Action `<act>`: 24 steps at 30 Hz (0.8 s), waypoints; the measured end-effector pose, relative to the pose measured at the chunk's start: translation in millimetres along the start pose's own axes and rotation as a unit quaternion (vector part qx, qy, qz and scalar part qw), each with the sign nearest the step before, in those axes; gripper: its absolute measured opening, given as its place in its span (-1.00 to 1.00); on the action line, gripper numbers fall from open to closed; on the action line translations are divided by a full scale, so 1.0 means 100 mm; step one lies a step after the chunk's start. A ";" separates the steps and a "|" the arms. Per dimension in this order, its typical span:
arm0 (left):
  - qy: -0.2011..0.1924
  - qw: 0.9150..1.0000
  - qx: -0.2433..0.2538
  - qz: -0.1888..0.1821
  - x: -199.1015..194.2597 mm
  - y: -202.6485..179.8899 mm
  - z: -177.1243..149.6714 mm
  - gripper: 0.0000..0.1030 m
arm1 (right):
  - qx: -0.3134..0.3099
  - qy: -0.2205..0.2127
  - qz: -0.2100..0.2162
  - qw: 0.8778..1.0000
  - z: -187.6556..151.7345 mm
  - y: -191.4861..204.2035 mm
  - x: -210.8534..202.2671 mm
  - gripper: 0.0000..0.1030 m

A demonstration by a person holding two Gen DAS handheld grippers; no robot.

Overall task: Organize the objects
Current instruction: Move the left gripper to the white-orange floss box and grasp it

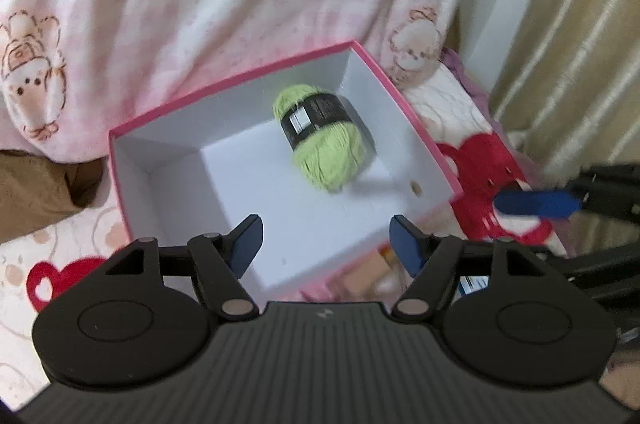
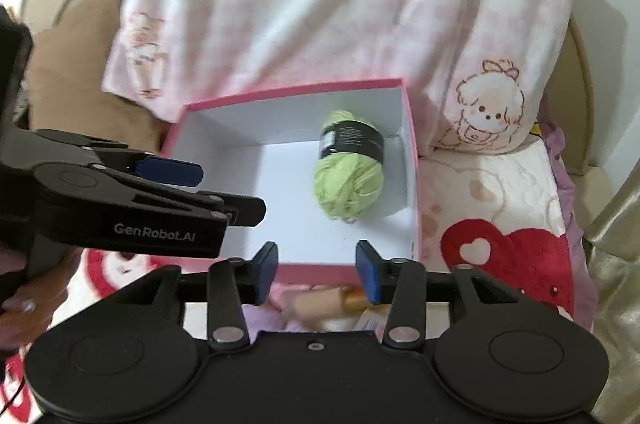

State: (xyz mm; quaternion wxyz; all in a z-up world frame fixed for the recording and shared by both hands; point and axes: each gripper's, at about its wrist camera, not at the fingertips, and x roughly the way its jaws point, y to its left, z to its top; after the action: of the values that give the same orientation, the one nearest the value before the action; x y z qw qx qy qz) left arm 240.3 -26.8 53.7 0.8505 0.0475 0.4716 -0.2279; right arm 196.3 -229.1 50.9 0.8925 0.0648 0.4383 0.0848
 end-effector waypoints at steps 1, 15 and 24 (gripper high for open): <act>0.004 1.000 0.001 -0.002 -0.06 0.00 -0.05 0.36 | -0.005 -0.003 0.007 1.000 -0.02 0.01 -0.08 0.12; 0.043 0.998 0.053 0.014 -0.85 -0.26 -0.97 0.50 | -0.073 -0.010 0.005 0.997 -0.75 0.33 -1.12 0.39; 0.082 0.996 0.043 0.017 -0.73 -0.34 -1.48 0.54 | -0.107 0.000 0.012 0.994 -1.35 0.43 -1.14 0.61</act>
State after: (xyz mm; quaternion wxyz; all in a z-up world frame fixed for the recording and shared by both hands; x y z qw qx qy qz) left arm 76.7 12.0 37.1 0.8097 0.1106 0.5288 -0.2292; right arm 16.0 -204.9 65.1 0.8932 -0.0254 0.4259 0.1419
